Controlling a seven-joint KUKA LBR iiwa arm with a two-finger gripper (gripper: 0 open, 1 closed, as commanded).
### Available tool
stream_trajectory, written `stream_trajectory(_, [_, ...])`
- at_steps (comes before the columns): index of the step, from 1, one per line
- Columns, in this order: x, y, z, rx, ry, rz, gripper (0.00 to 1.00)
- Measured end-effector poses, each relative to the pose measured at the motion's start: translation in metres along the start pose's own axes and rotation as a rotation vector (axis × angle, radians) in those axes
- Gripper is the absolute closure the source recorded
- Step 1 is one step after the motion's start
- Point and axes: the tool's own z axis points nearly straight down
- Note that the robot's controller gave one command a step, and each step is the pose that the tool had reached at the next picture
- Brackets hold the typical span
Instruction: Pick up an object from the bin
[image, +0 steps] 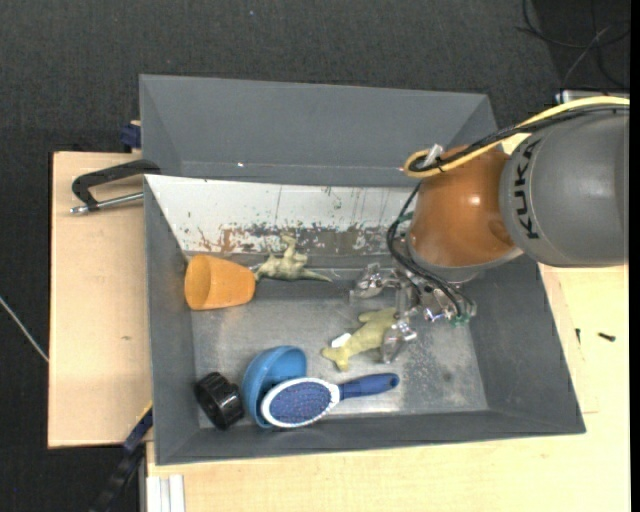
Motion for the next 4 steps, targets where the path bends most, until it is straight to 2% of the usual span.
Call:
stream_trajectory(1, [-0.001,0.000,-0.001,0.000,0.000,0.001,0.00])
stream_trajectory(2, [-0.002,0.000,-0.001,0.000,0.000,0.002,1.00])
stream_trajectory(3, [-0.005,0.000,-0.060,0.003,-0.006,0.003,1.00])
stream_trajectory(4, [-0.008,0.000,-0.101,0.003,-0.005,0.004,1.00])
